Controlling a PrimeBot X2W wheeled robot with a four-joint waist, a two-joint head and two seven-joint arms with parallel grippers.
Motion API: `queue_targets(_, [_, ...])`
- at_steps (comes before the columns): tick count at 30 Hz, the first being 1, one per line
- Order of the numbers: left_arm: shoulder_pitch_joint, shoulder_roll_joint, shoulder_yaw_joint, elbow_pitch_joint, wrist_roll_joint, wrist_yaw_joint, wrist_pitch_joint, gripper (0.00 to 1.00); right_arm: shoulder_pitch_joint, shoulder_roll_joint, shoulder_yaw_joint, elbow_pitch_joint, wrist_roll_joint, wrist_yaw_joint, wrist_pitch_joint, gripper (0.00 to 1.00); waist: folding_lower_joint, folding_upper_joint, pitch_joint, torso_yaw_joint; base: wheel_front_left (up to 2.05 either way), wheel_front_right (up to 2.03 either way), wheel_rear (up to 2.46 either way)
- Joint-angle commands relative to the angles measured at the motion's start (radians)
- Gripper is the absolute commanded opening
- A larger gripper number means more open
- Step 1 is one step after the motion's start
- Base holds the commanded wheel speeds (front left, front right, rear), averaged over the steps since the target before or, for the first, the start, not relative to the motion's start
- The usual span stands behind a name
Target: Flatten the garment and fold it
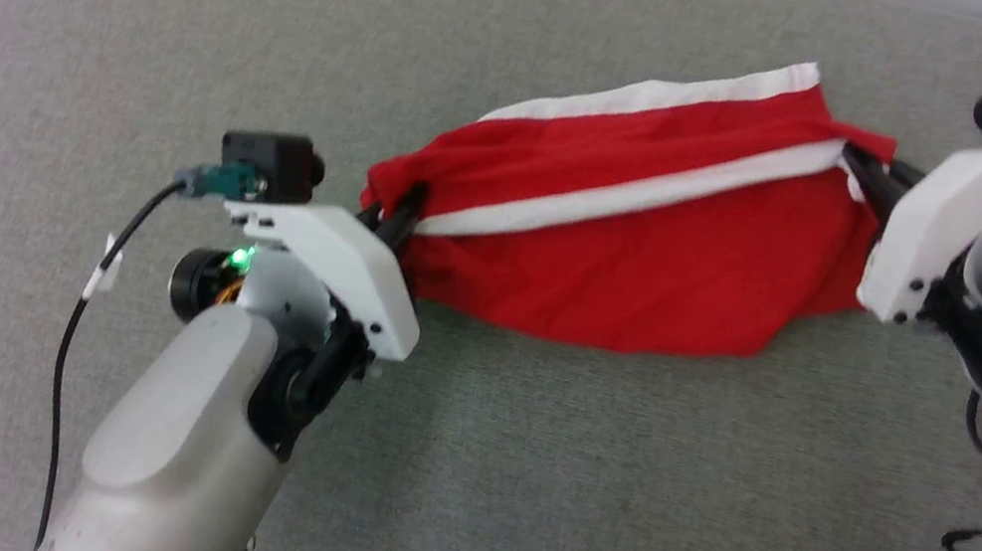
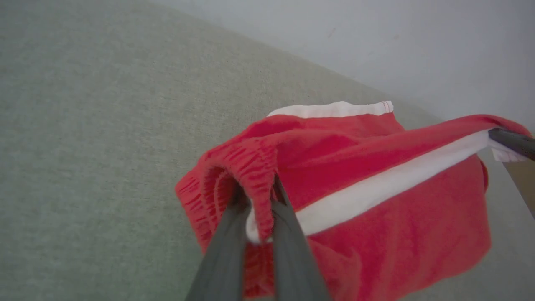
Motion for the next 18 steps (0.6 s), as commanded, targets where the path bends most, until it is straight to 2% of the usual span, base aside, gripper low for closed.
queue_targets(1, [-0.033, -0.007, 0.005, 0.025, -0.009, -0.010, -0.007, 0.00, -0.038, -0.008, 0.019, 0.033, 0.008, -0.001, -0.012, 0.00, -0.0004, 0.0000, 0.058, 0.050, 0.00, 0.00, 0.00])
queue_targets(8, [-0.138, -0.042, 0.018, 0.170, -0.043, -0.037, -0.044, 0.00, -0.186, -0.027, 0.088, 0.250, 0.035, -0.001, -0.101, 0.00, -0.0004, 0.0000, 0.092, 0.069, 0.00, 0.00, 0.00])
queue_targets(9, [-0.149, -0.047, 0.014, 0.189, -0.049, -0.047, -0.049, 0.00, -0.198, -0.027, 0.097, 0.280, 0.036, -0.001, -0.113, 0.13, -0.0004, 0.0000, 0.095, 0.070, 0.00, 0.00, 0.00])
queue_targets(10, [-0.158, -0.052, 0.011, 0.209, -0.056, -0.057, -0.053, 0.17, -0.209, -0.026, 0.108, 0.306, 0.037, -0.001, -0.130, 0.36, -0.0004, 0.0000, 0.098, 0.071, 0.00, 0.00, 0.00])
queue_targets(11, [-0.167, -0.057, 0.007, 0.226, -0.063, -0.067, -0.060, 0.52, -0.217, -0.024, 0.116, 0.329, 0.042, -0.001, -0.149, 0.82, -0.0004, 0.0000, 0.100, 0.072, 0.00, 0.00, 0.00])
queue_targets(12, [-0.174, -0.061, 0.001, 0.242, -0.067, -0.077, -0.068, 1.00, -0.224, -0.023, 0.124, 0.350, 0.046, -0.001, -0.169, 1.00, -0.0004, 0.0000, 0.102, 0.072, 0.00, 0.00, 0.00])
queue_targets(15, [-0.185, -0.067, -0.009, 0.271, -0.075, -0.092, -0.084, 1.00, -0.230, -0.019, 0.148, 0.383, 0.053, -0.001, -0.212, 1.00, -0.0004, 0.0000, 0.102, 0.071, 0.00, 0.00, 0.00])
queue_targets(18, [-0.190, -0.073, -0.020, 0.302, -0.077, -0.114, -0.148, 1.00, -0.228, -0.022, 0.191, 0.413, 0.056, -0.001, -0.355, 1.00, -0.0004, 0.0000, 0.088, 0.063, 0.00, 0.00, 0.00])
